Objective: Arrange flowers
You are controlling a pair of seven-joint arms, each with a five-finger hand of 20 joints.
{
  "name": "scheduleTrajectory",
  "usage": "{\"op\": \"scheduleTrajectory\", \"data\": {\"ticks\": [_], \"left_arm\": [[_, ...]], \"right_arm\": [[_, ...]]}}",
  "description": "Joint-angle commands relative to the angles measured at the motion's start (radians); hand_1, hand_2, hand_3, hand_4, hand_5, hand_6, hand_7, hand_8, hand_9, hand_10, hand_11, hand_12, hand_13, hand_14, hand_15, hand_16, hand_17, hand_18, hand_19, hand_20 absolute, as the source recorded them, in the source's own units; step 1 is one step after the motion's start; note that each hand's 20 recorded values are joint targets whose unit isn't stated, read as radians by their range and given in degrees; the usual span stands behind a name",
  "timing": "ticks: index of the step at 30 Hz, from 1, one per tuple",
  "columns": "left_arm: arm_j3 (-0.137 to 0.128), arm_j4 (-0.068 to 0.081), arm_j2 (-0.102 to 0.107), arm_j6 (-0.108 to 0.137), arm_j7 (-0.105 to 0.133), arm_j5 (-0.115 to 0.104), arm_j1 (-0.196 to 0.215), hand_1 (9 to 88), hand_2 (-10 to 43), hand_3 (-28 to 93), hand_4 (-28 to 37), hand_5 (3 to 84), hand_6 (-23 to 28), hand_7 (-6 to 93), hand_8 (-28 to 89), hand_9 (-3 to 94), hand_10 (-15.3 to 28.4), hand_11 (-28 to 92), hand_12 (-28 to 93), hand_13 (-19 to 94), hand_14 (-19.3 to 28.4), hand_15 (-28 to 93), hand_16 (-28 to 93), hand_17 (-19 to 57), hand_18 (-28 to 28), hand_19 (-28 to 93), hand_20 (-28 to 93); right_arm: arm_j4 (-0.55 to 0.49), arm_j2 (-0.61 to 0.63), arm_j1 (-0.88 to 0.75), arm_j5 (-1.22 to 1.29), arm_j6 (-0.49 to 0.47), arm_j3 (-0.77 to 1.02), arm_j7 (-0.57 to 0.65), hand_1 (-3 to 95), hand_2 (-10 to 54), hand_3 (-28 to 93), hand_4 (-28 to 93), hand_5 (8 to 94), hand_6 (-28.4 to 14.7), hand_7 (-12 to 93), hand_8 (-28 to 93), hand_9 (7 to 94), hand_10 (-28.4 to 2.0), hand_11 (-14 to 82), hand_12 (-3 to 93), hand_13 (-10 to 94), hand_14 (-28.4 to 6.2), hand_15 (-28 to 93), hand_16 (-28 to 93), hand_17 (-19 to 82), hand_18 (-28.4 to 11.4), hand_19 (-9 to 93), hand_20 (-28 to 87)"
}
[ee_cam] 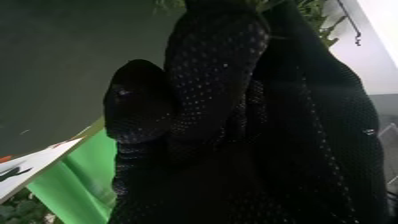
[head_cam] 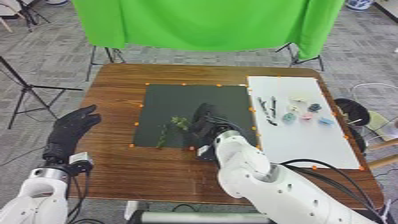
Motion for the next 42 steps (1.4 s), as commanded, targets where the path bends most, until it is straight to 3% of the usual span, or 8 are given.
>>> {"op": "scheduleTrajectory", "data": {"ticks": [1,10,16,25,28,36,42], "left_arm": [[0.003,0.006,0.002,-0.022,-0.013,0.008,0.002,27.3,-9.5,71,-21.0,48.2,2.1,16.0,-7,48.2,12.5,21,14,37,15.2,18,1,7.0,11.5,10,18],[0.001,0.006,0.001,-0.025,-0.013,0.007,0.002,27.2,-9.5,71,-21.0,48.1,2.1,16.0,-7,48.2,12.6,21,14,37,15.3,18,1,6.8,11.6,10,18],[0.003,0.007,0.001,-0.029,-0.014,0.007,0.0,27.2,-9.5,71,-21.2,48.0,2.2,16.0,-7,48.1,12.6,21,14,37,15.2,18,1,6.8,11.7,10,18],[0.004,0.008,0.002,-0.032,-0.015,0.009,-0.004,27.1,-9.5,71,-21.2,48.1,2.1,16.0,-7,48.1,12.6,21,14,37,15.3,18,1,6.7,11.8,10,18],[0.006,0.008,0.002,-0.031,-0.016,0.008,-0.004,27.2,-9.5,70,-21.3,48.0,2.1,16.0,-7,48.1,12.5,21,14,37,15.2,18,1,6.7,11.8,9,18],[0.008,0.009,0.001,-0.03,-0.013,0.006,-0.006,27.3,-9.5,70,-21.3,48.1,2.1,16.0,-7,48.1,12.6,21,14,37,15.3,18,1,6.6,11.8,9,18],[0.011,0.012,0.0,-0.033,-0.015,0.006,-0.008,27.2,-9.5,70,-21.2,48.0,2.1,16.0,-7,48.2,12.5,21,14,37,15.3,18,1,6.5,11.8,9,18]], "right_arm": [[-0.003,-0.012,0.013,0.014,0.001,0.002,-0.003,57.3,-9.5,52,-10,76.7,-4.3,33,8,93.7,-9.5,23.3,25.2,94,-2.5,50,16,77,-4.0,77,36],[-0.007,-0.01,0.011,0.054,-0.008,0.009,-0.004,55.0,-9.5,49,-8,76.7,-4.9,28,9,92.8,-10.6,22.9,22.5,94,-3.2,47,16,76,-4.1,76,34],[-0.01,-0.01,0.008,0.065,-0.041,0.017,-0.007,46.6,-9.5,58,-12,75.6,-4.6,24,7,91.6,-12.0,22.8,18.5,94,-3.5,46,16,76,-4.2,75,34],[-0.014,-0.009,0.007,0.103,-0.067,0.027,-0.014,42.2,-9.5,63,-13,73.5,-3.9,23,-3,89.3,-13.3,18.7,17.3,94,-4.2,42,18,75,-4.5,74,34],[-0.013,-0.008,0.007,0.108,-0.049,0.026,-0.027,40.4,-9.5,64,-13,73.0,-3.9,23,-10,88.2,-13.3,17.9,16.9,94,-4.5,41,19,75,-4.8,73,35],[-0.019,-0.006,0.002,0.224,-0.013,0.036,-0.086,32.4,-9.5,66,-12,70.7,-3.0,23,-10,82.6,-14.7,13.5,15.2,94,-5.1,40,20,73,-6.4,75,36],[-0.009,0.0,-0.014,0.3,-0.05,0.057,-0.117,27.1,-2.1,65,-12,65.9,-2.6,22,-10,75.5,-14.0,10.9,13.3,94,-6.0,38,23,70,-8.1,79,31]]}}
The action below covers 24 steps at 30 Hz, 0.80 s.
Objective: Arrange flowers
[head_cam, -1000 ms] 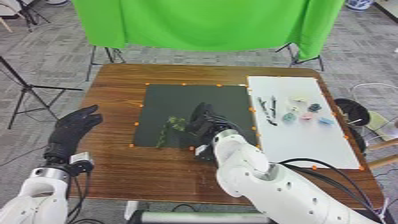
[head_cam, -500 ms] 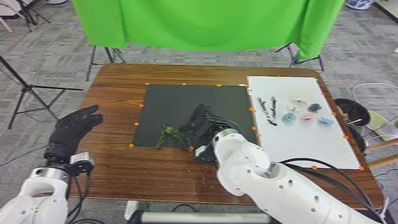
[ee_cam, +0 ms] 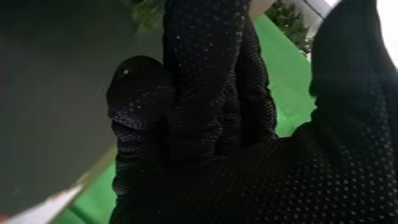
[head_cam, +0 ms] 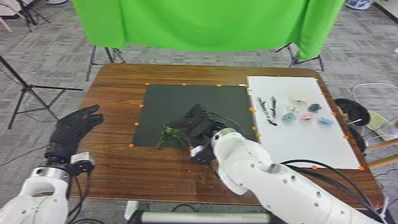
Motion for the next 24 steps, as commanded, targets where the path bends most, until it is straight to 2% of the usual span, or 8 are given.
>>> {"op": "scheduleTrajectory", "data": {"ticks": [1,12,24], "left_arm": [[0.006,0.007,-0.002,-0.011,-0.009,0.002,-0.001,27.1,-9.5,70,-21.2,48.1,2.1,16.0,-7,48.2,12.5,21,14,37,15.2,18,1,6.5,11.8,9,18],[0.004,0.007,-0.004,-0.014,-0.012,0.002,0.0,27.1,-9.5,71,-21.4,48.1,2.1,16.0,-7,48.2,12.5,21,14,37,15.1,18,1,6.4,11.9,9,18],[0.013,0.012,0.001,-0.02,-0.016,0.003,-0.011,27.1,-9.5,70,-21.2,48.1,2.1,16.0,-7,48.2,12.5,21,14,37,15.2,18,1,6.3,11.9,10,18]], "right_arm": [[0.003,0.007,-0.02,0.044,-0.036,0.028,-0.027,26.1,-1.2,65,-12,65.0,-2.7,22,-10,73.6,-14.0,10.2,12.9,94,-6.4,37,23,69,-8.5,80,30],[0.029,0.028,-0.026,-0.039,-0.141,0.037,-0.057,20.9,2.0,65,-13,61.9,-2.6,20,-10,67.1,-14.2,8.5,11.3,94,-7.1,34,26,67,-10.0,83,25],[0.043,0.041,0.004,-0.108,-0.11,0.039,-0.056,20.0,2.1,65,-12,60.6,-2.4,18,-9,64.1,-14.0,8.2,10.2,94,-7.1,34,26,66,-10.2,84,23]]}}
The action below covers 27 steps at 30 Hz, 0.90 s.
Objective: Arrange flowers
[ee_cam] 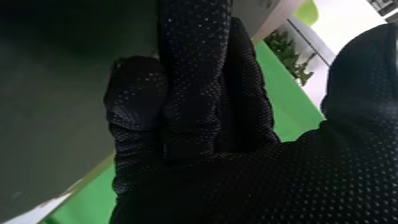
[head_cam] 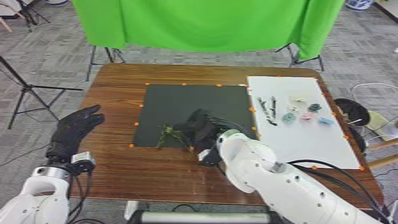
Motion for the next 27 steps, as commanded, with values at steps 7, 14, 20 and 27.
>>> {"op": "scheduleTrajectory", "data": {"ticks": [7,14,20,27], "left_arm": [[0.005,0.004,0.0,-0.013,-0.01,0.002,0.002,27.2,-9.5,70,-21.3,48.1,2.1,15.9,-7,48.2,12.6,21,14,37,15.2,18,1,6.2,12.0,10,18],[0.005,0.005,-0.001,-0.013,-0.009,0.001,0.002,27.1,-9.5,71,-21.3,48.1,2.1,16.0,-7,48.3,12.6,21,14,37,15.2,18,1,6.3,11.9,10,18],[0.011,0.006,0.001,-0.014,-0.011,0.003,-0.002,27.1,-9.5,71,-21.4,48.1,2.1,16.0,-7,48.2,12.5,21,14,37,15.2,18,1,6.3,12.0,10,18],[0.012,0.008,0.0,-0.016,-0.013,0.002,-0.004,27.1,-9.5,71,-21.3,48.2,2.1,15.9,-7,48.1,12.5,21,14,37,15.1,18,1,6.2,12.0,10,18]], "right_arm": [[0.009,0.026,0.023,-0.041,0.004,0.015,0.015,19.8,2.2,65,-12,60.9,-2.4,18,-9,64.1,-14.1,8.3,10.2,94,-7.1,34,26,66,-10.3,84,22],[-0.023,0.038,0.03,-0.014,0.063,0.032,-0.021,19.9,2.3,65,-12,61.2,-2.4,18,-9,64.1,-14.3,8.3,10.3,93,-7.5,33,27,65,-10.6,85,22],[-0.097,0.048,0.024,0.184,0.078,0.069,-0.183,20.0,2.3,65,-12,61.3,-2.4,18,-9,64.2,-14.2,8.3,10.5,93,-7.2,33,27,65,-10.7,85,22],[-0.126,0.055,0.004,0.259,-0.084,0.071,-0.281,19.6,3.5,65,-13,61.4,-2.0,18,-9,64.5,-13.8,8.4,10.6,94,-6.8,34,27,65,-11.0,87,23]]}}
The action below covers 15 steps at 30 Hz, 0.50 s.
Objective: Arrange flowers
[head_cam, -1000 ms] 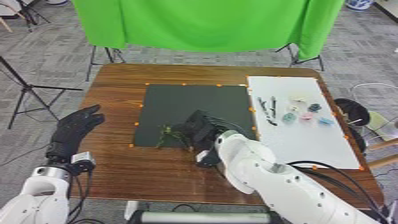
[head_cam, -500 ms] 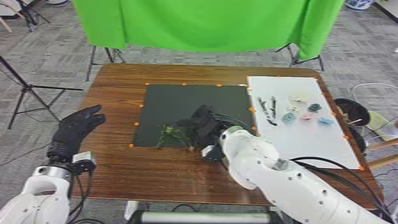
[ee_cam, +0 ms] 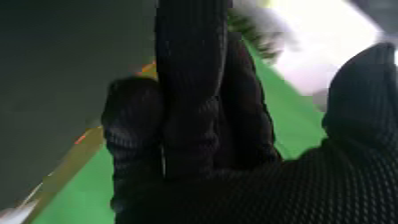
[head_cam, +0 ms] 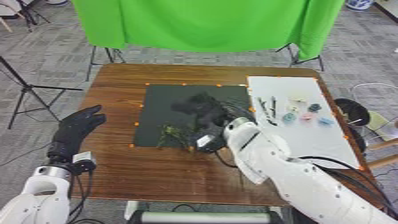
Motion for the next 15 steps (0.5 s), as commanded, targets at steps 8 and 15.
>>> {"op": "scheduleTrajectory", "data": {"ticks": [8,15], "left_arm": [[0.005,0.01,-0.001,-0.018,-0.01,0.0,-0.002,27.1,-9.5,71,-21.4,48.1,2.1,15.9,-7,48.2,12.4,21,14,37,15.2,18,1,6.2,12.0,10,18],[0.01,0.011,0.0,-0.017,-0.009,0.0,-0.005,27.1,-9.5,71,-21.4,48.1,2.0,15.9,-7,48.2,12.5,21,14,37,15.1,18,1,6.2,12.0,10,18]], "right_arm": [[0.014,0.001,0.009,-0.048,-0.337,-0.053,-0.056,18.4,5.1,64,-14,59.4,-1.9,17,-9,61.7,-12.9,7.8,10.1,94,-6.9,36,27,64,-11.8,88,24],[0.059,-0.015,0.025,-0.151,-0.387,-0.065,-0.021,17.1,6.1,64,-15,56.0,-1.9,14,-9,57.3,-12.4,7.1,8.9,94,-6.8,38,26,64,-12.2,90,24]]}}
